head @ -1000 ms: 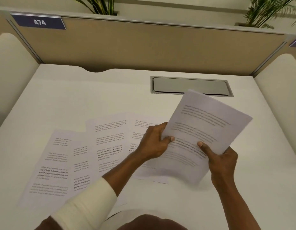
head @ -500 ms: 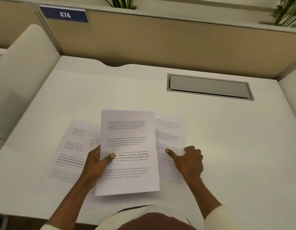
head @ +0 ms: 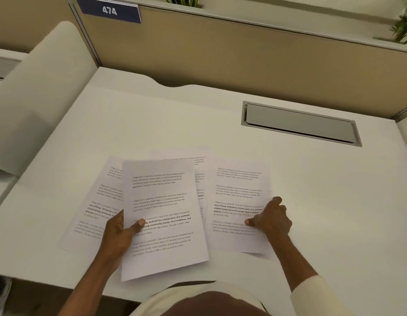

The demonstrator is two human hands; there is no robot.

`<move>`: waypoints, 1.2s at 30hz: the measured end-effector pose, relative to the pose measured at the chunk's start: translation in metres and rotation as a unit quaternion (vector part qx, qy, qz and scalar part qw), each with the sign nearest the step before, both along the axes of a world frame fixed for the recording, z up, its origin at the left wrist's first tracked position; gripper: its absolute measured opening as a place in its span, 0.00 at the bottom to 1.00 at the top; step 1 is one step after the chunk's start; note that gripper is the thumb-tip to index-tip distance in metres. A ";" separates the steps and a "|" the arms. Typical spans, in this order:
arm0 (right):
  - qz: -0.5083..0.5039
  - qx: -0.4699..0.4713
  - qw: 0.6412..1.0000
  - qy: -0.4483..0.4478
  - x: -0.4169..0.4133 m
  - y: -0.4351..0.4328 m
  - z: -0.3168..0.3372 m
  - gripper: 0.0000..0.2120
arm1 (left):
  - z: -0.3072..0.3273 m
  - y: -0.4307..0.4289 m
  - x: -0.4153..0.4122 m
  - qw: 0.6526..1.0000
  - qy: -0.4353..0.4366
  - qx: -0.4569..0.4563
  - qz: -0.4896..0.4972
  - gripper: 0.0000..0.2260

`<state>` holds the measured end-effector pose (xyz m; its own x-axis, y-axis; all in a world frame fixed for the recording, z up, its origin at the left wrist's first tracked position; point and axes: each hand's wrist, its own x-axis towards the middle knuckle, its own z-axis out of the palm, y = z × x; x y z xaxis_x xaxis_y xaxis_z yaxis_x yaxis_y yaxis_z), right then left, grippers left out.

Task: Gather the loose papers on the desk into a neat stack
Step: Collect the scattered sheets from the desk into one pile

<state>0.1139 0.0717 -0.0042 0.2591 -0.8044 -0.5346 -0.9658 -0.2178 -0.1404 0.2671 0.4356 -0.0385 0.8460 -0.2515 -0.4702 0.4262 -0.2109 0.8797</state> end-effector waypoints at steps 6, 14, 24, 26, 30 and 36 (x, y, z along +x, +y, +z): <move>-0.167 0.042 0.954 -0.246 -0.024 -0.012 -0.001 0.10 | -0.006 0.007 -0.006 1.000 0.019 0.016 0.014 0.19; -0.138 0.077 0.949 -0.273 -0.023 -0.008 -0.004 0.14 | -0.011 0.014 -0.007 0.999 0.032 0.034 0.011 0.18; -0.036 0.044 0.895 -0.442 -0.016 -0.022 0.026 0.13 | -0.012 0.020 -0.004 0.998 0.055 0.001 0.023 0.18; -0.053 0.039 0.885 -0.461 -0.016 -0.036 0.032 0.13 | -0.013 0.024 -0.004 0.997 0.063 -0.011 0.035 0.18; -0.059 0.096 0.871 -0.478 -0.011 -0.038 0.043 0.15 | -0.014 0.030 -0.004 0.997 0.067 -0.022 0.039 0.18; 0.013 0.193 0.889 -0.415 0.020 0.035 0.020 0.19 | -0.015 0.023 -0.006 0.996 0.068 -0.031 0.042 0.17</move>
